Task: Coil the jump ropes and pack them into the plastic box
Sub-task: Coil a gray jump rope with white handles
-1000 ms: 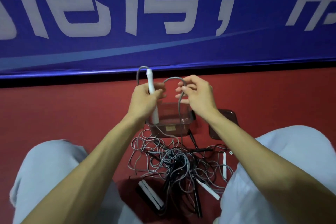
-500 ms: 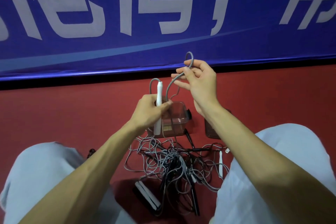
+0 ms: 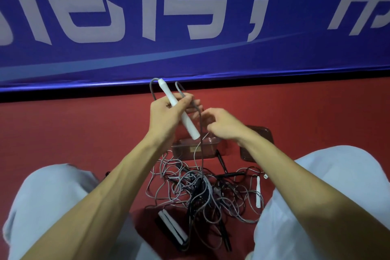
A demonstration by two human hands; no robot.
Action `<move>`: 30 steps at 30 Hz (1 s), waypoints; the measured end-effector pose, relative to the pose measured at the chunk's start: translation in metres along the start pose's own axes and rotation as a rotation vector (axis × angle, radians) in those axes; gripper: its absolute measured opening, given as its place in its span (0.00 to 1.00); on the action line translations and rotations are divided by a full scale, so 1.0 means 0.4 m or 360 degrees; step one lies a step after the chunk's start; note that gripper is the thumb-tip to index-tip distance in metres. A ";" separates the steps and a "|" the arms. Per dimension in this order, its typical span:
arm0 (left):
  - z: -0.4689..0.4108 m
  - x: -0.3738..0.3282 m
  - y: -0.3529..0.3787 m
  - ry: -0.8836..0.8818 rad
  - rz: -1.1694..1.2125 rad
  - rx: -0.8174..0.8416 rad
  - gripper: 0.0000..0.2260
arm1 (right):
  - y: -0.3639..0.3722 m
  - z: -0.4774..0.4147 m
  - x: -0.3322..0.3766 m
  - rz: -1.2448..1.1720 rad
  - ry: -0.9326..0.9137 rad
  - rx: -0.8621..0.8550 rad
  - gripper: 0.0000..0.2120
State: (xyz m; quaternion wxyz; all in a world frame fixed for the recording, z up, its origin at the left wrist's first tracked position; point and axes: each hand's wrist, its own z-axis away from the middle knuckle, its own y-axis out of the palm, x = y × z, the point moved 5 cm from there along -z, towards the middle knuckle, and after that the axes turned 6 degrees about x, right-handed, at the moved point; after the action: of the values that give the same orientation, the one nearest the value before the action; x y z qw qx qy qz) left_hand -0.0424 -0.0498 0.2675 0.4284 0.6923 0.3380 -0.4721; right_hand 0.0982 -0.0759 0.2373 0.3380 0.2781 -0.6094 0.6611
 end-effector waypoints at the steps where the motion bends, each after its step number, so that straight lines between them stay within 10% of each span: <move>1: 0.000 -0.005 0.000 -0.0003 0.0080 -0.0005 0.03 | 0.014 0.005 0.002 0.0226 0.0002 0.0145 0.13; 4: 0.001 -0.017 0.000 0.0005 0.0206 0.0005 0.05 | 0.054 0.015 -0.010 0.0550 0.0053 0.0367 0.06; 7: 0.002 -0.029 -0.002 0.0027 0.0259 0.0017 0.05 | 0.042 -0.004 -0.029 0.0633 0.0092 0.0011 0.06; 12: -0.015 -0.030 -0.028 -0.0014 0.0205 -0.0022 0.10 | -0.028 0.000 -0.003 -0.0007 -0.0124 -0.0564 0.12; 30: -0.006 0.041 -0.024 -0.0252 -0.0749 0.0314 0.06 | -0.075 0.032 0.010 -0.0463 -0.0212 -0.0815 0.14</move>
State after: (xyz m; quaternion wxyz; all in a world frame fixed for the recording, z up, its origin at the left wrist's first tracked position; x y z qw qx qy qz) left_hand -0.0447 -0.0426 0.2499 0.2625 0.5940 0.4075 -0.6420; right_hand 0.1187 -0.0874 0.2602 0.4475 0.3111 -0.7309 0.4108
